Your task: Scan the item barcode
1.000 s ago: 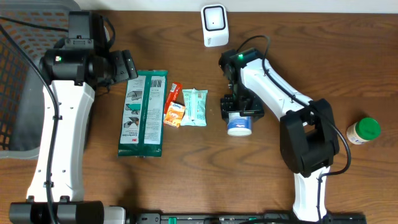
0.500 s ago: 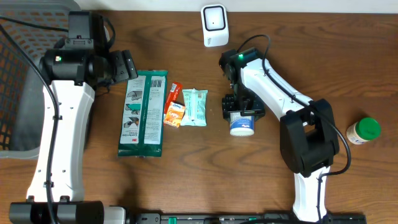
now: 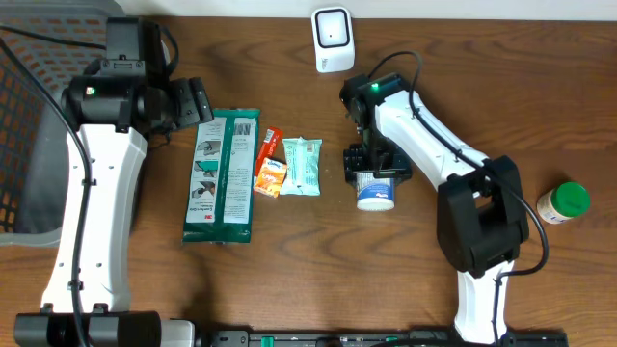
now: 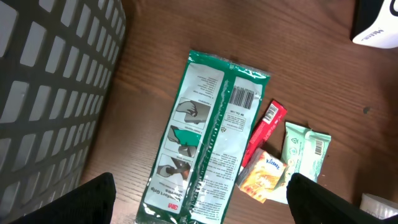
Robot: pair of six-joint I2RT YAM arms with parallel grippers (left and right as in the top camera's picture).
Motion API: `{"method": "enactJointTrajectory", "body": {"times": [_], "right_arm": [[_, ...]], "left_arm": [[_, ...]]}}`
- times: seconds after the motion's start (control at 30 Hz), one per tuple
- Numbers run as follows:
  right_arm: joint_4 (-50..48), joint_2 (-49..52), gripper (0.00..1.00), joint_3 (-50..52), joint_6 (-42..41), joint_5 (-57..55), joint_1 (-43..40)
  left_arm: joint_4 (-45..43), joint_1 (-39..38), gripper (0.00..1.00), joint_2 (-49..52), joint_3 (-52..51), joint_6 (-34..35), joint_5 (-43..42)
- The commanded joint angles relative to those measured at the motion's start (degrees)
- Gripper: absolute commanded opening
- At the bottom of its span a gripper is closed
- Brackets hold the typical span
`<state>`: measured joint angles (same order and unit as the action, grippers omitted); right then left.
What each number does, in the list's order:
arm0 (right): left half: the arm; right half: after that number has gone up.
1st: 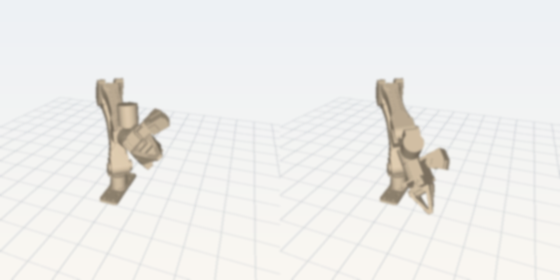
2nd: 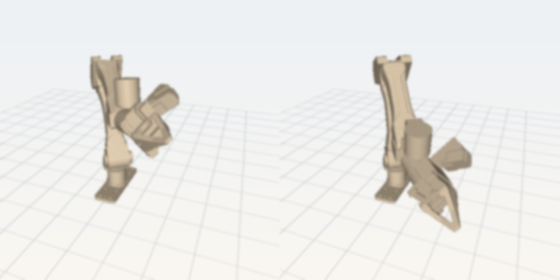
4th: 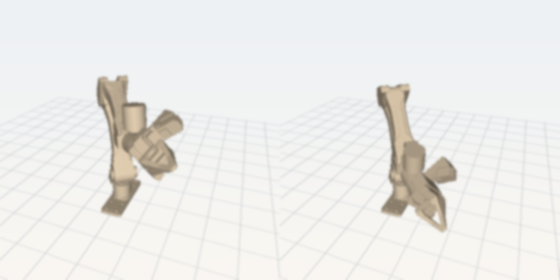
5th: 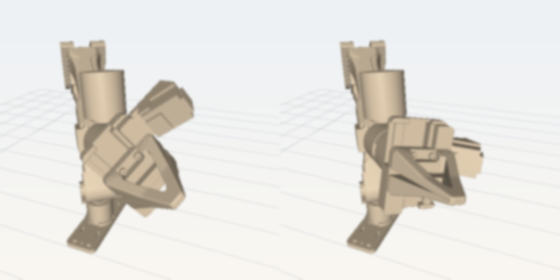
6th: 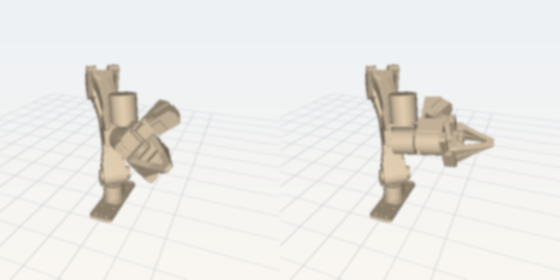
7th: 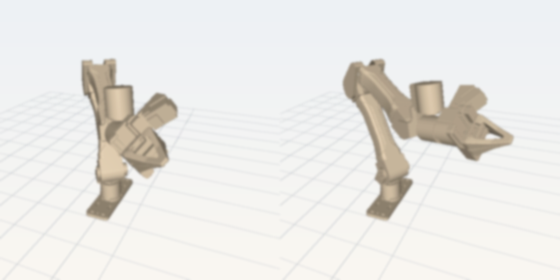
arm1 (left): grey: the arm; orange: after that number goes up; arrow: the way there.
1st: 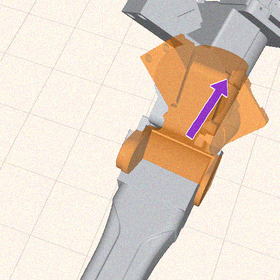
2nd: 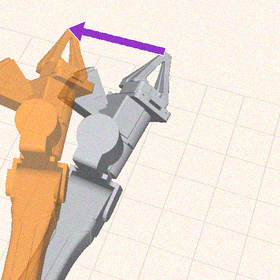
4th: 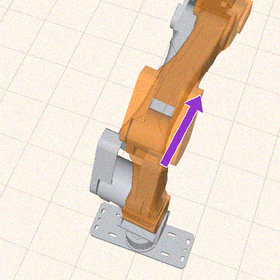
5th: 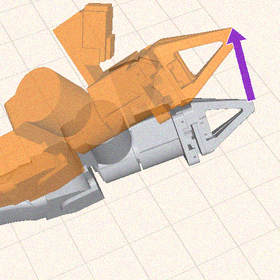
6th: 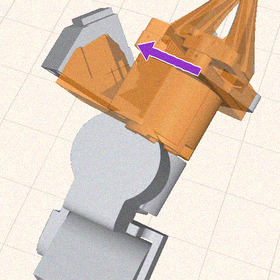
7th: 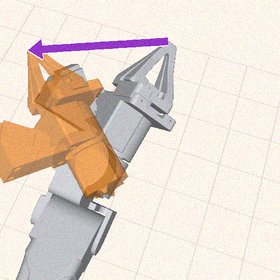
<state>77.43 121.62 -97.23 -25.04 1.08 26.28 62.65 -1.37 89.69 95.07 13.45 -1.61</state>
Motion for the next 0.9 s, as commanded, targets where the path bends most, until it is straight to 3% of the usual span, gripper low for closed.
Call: {"method": "enactJointTrajectory", "body": {"times": [0.0,0.37,0.87], "right_arm": [[-1.7,-2.2,0.81,1.9,-0.7,-1.1,2.1],[-8.7,-9.4,0.82,10.6,-3.1,-3.7,3.8],[-14.1,-10.1,0.73,15.3,-3.2,-4.7,3.7]], "left_arm": [[0.1,0.2,0.88,0.4,-0.1,-0.3,-0.4],[0.1,0.2,0.88,0.4,-0.1,-0.3,-0.4],[0.1,0.2,0.88,0.4,-0.1,-0.3,-0.4]]}}
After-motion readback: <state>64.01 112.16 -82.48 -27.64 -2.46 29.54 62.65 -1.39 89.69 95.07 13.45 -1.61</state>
